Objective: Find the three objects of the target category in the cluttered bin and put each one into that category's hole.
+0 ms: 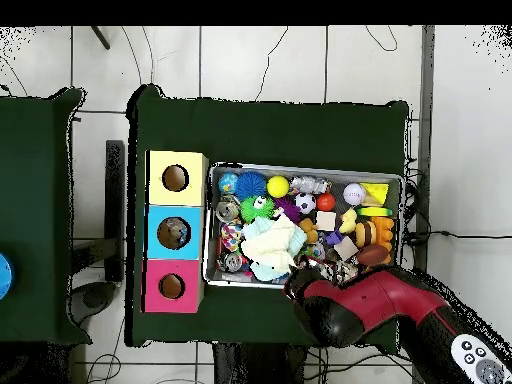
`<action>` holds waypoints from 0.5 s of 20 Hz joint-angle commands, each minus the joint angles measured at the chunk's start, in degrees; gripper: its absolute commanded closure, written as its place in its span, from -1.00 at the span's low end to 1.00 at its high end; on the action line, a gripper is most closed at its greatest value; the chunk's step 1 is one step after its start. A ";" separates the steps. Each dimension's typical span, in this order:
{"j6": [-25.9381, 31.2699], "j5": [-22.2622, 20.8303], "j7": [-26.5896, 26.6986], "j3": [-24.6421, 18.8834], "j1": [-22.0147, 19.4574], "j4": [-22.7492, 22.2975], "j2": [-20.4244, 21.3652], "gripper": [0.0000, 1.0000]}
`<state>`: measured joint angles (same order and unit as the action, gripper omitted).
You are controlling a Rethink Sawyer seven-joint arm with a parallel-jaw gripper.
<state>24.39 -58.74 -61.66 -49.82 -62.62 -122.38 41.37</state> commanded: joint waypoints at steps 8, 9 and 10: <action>14.21 12.14 2.09 2.25 1.38 2.41 0.05 1.00; 14.61 12.72 1.67 2.29 1.85 2.67 0.04 1.00; 15.16 13.41 1.12 2.37 2.46 3.04 0.06 1.00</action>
<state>31.85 -48.68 -61.66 -49.13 -62.24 -122.40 41.42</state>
